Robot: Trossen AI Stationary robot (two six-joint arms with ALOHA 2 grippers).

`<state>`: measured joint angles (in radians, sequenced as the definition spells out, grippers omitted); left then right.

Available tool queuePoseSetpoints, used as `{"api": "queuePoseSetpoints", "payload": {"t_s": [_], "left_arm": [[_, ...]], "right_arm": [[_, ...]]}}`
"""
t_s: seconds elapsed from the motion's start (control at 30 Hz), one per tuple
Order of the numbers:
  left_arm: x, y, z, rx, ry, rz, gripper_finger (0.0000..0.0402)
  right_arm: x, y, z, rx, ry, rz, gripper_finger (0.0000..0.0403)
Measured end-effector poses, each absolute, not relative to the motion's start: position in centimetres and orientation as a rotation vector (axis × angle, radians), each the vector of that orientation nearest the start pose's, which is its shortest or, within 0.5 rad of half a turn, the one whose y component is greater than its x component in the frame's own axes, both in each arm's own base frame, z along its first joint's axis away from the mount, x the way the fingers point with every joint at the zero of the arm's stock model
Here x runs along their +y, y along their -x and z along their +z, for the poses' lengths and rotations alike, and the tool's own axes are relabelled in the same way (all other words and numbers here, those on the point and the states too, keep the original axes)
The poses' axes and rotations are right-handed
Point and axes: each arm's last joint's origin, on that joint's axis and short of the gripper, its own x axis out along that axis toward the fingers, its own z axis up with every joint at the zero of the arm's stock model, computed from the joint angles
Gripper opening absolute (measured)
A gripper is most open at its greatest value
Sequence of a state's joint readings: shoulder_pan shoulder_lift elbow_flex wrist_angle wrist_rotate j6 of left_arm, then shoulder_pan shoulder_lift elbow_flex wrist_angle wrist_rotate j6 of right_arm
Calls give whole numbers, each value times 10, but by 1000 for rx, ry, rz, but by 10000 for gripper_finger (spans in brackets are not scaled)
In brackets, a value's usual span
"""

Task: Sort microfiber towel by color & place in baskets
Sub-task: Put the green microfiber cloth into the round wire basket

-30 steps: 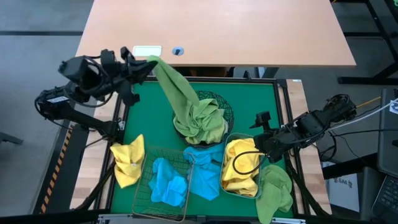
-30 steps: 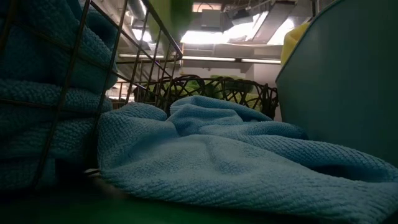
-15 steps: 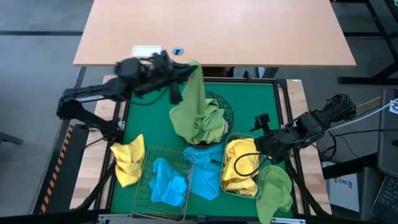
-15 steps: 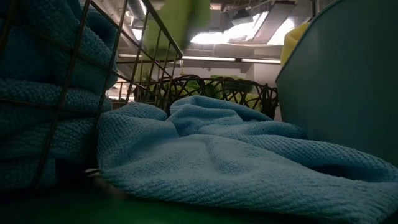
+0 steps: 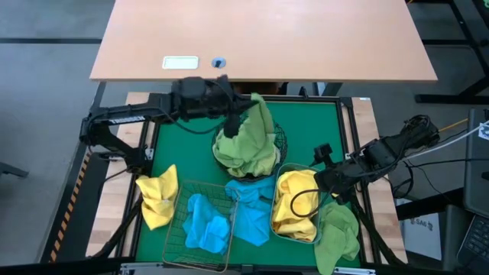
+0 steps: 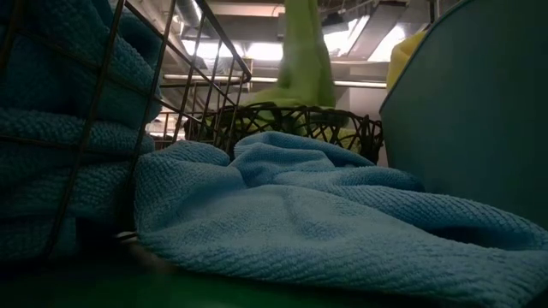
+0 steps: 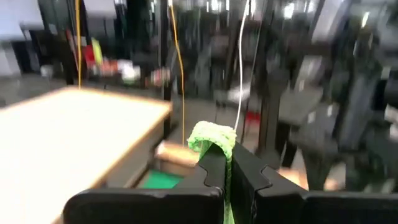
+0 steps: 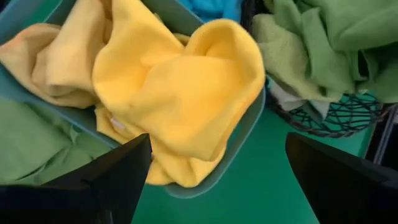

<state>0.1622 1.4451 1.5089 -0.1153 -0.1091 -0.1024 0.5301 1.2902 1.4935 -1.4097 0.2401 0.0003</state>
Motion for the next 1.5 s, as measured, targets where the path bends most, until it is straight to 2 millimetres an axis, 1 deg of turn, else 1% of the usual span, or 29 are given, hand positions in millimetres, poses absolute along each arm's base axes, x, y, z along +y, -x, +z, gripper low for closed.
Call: {"api": "queuePoseSetpoints", "payload": {"t_s": [0.13, 0.27, 0.47, 0.6, 0.7, 0.77, 0.87, 0.93, 1.03, 1.13, 1.2, 1.4, 1.5], "left_arm": [[52, -330, 406, 257, 108, 274, 0], [50, -347, 373, 449, 107, 270, 0], [49, -375, 323, 651, 102, 263, 0], [49, -386, 295, 759, 98, 262, 0], [49, -391, 277, 841, 96, 264, 0], [50, -393, 269, 881, 95, 265, 0], [50, -394, 261, 915, 94, 266, 0], [50, -395, 259, 922, 91, 272, 0], [51, -395, 259, 920, 78, 298, 0], [52, -394, 259, 919, 65, 327, 0], [52, -394, 260, 917, 60, 336, 0], [53, -394, 260, 915, 50, 358, 2], [53, -394, 260, 915, 52, 365, 22]], "right_arm": [[99, -183, 357, 1076, 420, 246, 370], [102, -189, 336, 996, 388, 247, 370], [107, -198, 297, 962, 386, 227, 370], [107, -198, 269, 989, 371, 240, 370], [108, -194, 250, 1035, 312, 275, 370], [108, -193, 239, 1058, 272, 295, 370], [109, -192, 226, 1063, 224, 315, 370], [109, -191, 221, 1059, 218, 321, 370], [109, -191, 219, 1054, 215, 323, 370], [110, -193, 225, 1040, 209, 325, 370], [112, -196, 234, 1019, 200, 335, 370], [114, -199, 271, 1000, 198, 344, 370], [113, -198, 289, 1005, 193, 352, 370]]}}
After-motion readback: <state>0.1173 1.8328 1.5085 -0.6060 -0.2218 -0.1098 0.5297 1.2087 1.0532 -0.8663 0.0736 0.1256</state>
